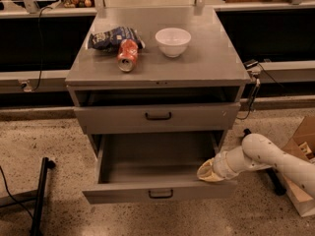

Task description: Open middle drawer

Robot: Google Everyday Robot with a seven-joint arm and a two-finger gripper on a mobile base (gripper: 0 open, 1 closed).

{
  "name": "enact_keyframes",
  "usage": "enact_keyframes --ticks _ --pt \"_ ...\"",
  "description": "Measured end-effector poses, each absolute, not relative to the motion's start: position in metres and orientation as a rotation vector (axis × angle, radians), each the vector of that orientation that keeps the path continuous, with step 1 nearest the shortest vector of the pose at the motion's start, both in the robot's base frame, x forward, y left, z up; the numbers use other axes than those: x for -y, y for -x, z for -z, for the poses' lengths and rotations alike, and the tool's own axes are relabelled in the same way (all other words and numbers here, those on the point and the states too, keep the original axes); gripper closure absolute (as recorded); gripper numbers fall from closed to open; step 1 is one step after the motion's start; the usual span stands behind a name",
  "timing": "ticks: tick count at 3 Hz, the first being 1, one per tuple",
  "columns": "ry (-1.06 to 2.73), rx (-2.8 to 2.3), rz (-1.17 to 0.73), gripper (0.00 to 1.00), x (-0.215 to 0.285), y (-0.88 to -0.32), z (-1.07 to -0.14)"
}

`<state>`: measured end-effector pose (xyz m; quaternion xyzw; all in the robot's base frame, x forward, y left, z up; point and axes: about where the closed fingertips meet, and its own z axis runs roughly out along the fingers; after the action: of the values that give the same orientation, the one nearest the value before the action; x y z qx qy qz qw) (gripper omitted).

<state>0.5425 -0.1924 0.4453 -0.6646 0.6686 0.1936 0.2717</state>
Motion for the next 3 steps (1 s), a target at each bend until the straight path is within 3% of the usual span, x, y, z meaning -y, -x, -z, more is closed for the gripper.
enact_keyframes --ticks 3 --pt "1.961 -1.603 -0.582 1.0 0.104 -0.568 -0.449"
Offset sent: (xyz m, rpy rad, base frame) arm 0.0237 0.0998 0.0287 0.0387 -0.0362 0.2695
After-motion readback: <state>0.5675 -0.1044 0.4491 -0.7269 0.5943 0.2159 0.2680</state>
